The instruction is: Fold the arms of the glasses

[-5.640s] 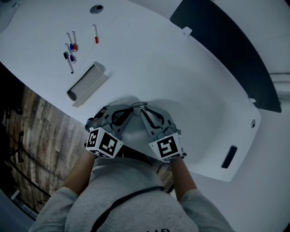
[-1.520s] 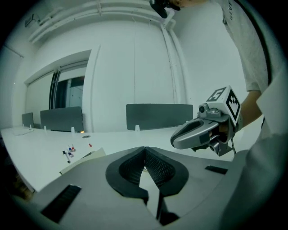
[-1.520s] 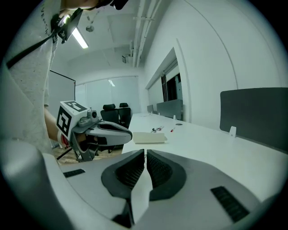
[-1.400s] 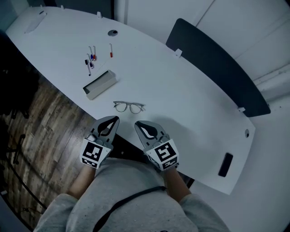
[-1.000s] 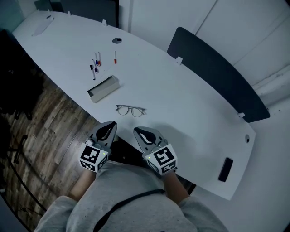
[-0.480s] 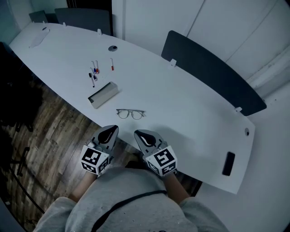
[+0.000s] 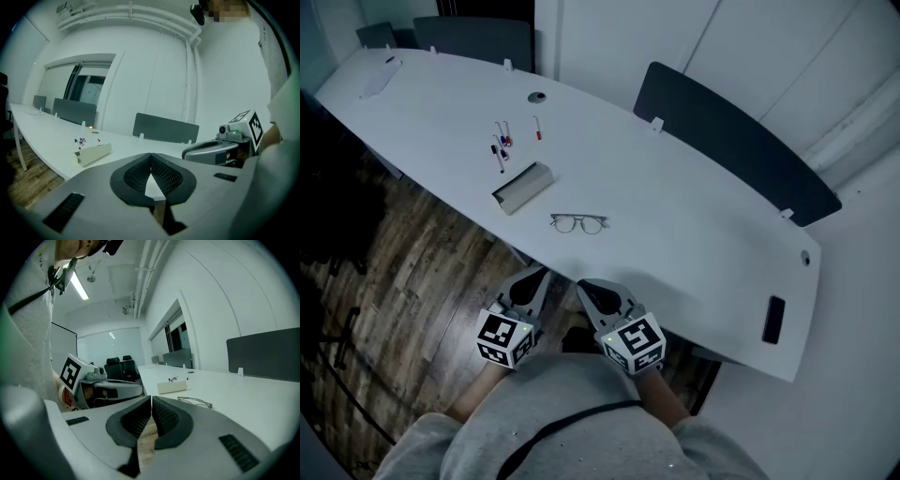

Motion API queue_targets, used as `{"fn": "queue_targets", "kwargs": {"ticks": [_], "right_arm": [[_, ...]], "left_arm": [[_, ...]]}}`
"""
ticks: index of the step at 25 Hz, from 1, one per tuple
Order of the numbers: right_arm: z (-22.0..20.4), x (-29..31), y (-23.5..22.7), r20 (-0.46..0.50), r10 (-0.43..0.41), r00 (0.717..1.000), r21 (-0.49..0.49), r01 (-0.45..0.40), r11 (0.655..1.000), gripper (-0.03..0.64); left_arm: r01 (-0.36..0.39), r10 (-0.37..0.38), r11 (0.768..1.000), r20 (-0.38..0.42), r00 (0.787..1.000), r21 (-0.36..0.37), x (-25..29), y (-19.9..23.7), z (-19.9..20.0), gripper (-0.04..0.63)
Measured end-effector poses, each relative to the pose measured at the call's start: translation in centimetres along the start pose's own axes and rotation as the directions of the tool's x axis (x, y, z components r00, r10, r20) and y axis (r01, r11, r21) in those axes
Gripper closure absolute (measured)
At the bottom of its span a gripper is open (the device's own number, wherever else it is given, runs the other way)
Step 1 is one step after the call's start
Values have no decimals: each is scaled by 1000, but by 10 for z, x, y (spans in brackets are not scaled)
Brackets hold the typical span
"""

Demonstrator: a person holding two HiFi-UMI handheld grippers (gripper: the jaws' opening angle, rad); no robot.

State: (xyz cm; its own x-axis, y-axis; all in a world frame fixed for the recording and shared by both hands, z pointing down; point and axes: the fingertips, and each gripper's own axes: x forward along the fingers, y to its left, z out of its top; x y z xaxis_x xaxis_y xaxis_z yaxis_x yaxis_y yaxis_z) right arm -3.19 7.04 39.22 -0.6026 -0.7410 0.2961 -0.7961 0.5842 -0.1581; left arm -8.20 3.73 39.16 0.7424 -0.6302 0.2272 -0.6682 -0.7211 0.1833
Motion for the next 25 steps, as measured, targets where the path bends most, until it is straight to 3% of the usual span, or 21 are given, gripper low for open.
{"fn": "queue_targets", "kwargs": {"ticks": [6,25], "right_arm": [[-6,-13,35,5,-18,1000,-17,18,1000,594],[-30,-57,117,19,-57,998,-41,58,998,597]], "left_arm": [[10,-13,999,77,997,39,-37,-17,4,580],[43,-45,999,68,997,27,-115,-57,-29,580]]}}
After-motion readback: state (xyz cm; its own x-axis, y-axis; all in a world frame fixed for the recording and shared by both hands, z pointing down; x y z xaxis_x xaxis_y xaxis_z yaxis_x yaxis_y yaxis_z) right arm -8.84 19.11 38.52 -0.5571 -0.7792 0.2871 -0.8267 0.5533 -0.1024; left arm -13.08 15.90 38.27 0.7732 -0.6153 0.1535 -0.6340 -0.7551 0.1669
